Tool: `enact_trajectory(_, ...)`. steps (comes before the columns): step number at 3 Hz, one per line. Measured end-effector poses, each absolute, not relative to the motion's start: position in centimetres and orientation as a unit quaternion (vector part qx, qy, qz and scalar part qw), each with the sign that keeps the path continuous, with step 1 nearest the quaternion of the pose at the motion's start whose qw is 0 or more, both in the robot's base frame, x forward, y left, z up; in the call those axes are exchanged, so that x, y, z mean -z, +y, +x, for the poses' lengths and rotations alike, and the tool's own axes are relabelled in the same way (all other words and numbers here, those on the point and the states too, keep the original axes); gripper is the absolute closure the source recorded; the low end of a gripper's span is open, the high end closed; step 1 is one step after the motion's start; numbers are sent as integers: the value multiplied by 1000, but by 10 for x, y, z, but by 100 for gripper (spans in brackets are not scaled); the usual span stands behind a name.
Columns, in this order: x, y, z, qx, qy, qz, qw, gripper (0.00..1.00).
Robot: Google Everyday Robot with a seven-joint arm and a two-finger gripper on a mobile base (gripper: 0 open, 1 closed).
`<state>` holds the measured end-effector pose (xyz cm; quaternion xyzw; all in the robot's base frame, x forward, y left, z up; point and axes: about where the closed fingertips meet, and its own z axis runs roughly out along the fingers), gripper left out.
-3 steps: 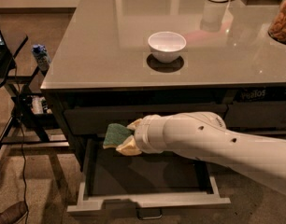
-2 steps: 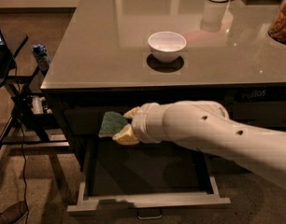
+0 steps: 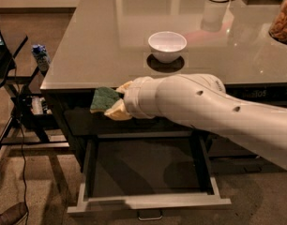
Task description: Pick sponge from middle drawer and place on counter
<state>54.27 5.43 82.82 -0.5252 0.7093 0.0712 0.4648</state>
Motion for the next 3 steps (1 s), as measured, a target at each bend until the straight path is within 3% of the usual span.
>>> enact_trajectory(2,-841,58,567,-72,706,-515,480,100)
enact_trajectory(3,-859,76,620,-86,700,-506,496,100)
